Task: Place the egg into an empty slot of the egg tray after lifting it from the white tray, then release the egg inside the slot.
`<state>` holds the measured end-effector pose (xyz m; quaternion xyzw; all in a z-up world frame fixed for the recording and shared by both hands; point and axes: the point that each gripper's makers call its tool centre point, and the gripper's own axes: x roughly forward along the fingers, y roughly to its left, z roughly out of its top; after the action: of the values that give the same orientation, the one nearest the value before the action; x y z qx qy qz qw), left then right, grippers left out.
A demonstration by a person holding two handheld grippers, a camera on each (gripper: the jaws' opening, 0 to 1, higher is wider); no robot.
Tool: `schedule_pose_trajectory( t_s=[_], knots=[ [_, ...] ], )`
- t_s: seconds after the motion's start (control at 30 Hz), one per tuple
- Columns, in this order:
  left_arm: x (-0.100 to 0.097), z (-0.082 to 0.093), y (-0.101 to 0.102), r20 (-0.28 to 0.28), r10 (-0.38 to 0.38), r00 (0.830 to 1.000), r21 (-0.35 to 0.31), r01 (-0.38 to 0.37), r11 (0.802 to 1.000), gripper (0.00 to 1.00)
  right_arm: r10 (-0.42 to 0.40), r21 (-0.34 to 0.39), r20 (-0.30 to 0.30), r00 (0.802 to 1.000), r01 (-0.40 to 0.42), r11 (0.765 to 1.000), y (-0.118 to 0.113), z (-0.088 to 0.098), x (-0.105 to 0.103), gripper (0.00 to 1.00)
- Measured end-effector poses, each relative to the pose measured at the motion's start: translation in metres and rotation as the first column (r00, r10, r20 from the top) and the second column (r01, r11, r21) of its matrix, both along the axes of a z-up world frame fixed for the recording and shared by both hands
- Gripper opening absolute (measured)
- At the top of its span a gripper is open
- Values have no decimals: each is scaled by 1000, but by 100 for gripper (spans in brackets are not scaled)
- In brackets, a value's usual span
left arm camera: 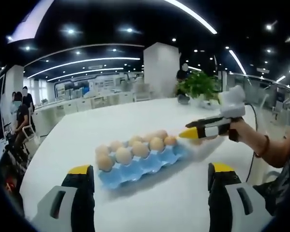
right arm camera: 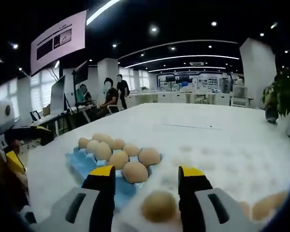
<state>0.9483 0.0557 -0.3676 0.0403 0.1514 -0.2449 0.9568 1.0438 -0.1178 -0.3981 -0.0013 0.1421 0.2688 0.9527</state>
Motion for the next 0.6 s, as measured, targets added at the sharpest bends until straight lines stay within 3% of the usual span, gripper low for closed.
schedule_pose_trajectory(
  t_s=[0.4,0.6],
  knots=[
    [-2,-1,0,-1,-2,1000,1,2,1000,100,-42,-17,27,999,42,999,-2,-10,-11,53],
    [-3,-2,1,-5,-1,1000,0,1,1000,100,-123,-24,76,990,125,992,-5,-9,-16,53]
  ],
)
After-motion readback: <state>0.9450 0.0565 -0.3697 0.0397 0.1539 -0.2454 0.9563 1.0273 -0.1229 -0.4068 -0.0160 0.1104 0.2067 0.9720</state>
